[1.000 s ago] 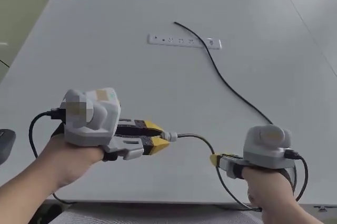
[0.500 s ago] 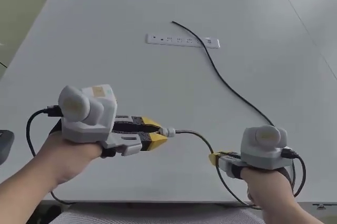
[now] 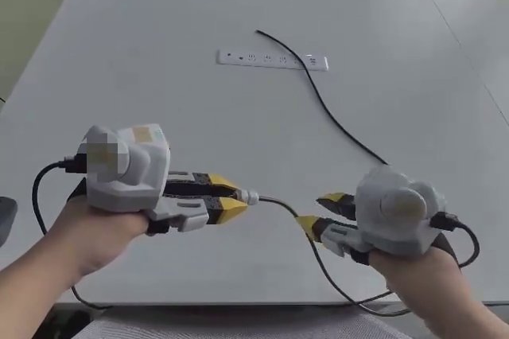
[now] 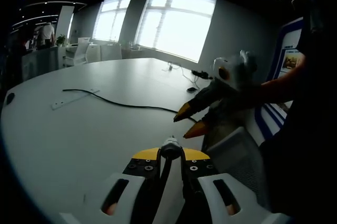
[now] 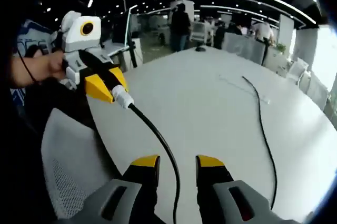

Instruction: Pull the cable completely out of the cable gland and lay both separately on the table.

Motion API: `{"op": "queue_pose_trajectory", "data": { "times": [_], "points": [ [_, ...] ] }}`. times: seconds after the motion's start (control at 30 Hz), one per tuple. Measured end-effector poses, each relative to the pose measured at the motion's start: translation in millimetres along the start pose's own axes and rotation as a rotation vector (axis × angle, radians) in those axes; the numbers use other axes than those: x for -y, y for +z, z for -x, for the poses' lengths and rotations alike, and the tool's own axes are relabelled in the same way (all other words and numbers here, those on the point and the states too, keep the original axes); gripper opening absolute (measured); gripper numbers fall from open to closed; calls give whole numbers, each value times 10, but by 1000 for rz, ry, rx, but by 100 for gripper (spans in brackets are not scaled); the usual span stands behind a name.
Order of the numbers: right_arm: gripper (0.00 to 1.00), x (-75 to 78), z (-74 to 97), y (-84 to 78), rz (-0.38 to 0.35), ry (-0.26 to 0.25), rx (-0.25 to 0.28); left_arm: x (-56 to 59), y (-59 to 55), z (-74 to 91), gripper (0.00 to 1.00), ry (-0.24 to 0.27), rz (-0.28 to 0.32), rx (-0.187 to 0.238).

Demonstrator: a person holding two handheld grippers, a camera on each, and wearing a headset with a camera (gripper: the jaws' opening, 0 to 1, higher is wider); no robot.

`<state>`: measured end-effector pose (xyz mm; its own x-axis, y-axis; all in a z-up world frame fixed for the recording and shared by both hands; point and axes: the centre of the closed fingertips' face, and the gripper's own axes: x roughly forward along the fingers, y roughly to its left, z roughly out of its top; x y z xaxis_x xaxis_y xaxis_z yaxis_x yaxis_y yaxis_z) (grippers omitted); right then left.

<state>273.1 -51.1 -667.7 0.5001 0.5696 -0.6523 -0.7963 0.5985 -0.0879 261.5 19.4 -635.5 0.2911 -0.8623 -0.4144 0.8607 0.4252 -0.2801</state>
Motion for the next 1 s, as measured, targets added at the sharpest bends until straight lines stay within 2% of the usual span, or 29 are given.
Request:
{"op": "queue_pose_trajectory", "data": {
  "times": [0.07,0.2,0.3,0.37,0.47,0.53,0.67,0.87,1.0],
  "points": [
    [23,-100,-29,133,132,13,5,7,5,0,15,-3,1,1],
    [16,-276,-129,356,279,33,47,10,12,-3,15,-7,3,1],
    [16,-340,-208,351,292,53,25,18,19,-6,15,-11,3,1],
    [14,-353,-240,355,325,57,21,24,28,-8,15,-13,2,2],
    [13,-349,-269,345,336,66,16,31,39,-14,15,-15,2,4],
    [12,-355,-267,343,348,74,16,37,44,-19,15,-16,3,5],
    [2,-356,-247,359,362,78,30,54,46,-21,15,-26,6,4],
    [1,-340,-249,348,380,77,31,54,41,-30,15,-29,2,1],
    [1,-305,-244,332,358,68,28,58,54,-38,15,-30,1,6]
  ]
}}
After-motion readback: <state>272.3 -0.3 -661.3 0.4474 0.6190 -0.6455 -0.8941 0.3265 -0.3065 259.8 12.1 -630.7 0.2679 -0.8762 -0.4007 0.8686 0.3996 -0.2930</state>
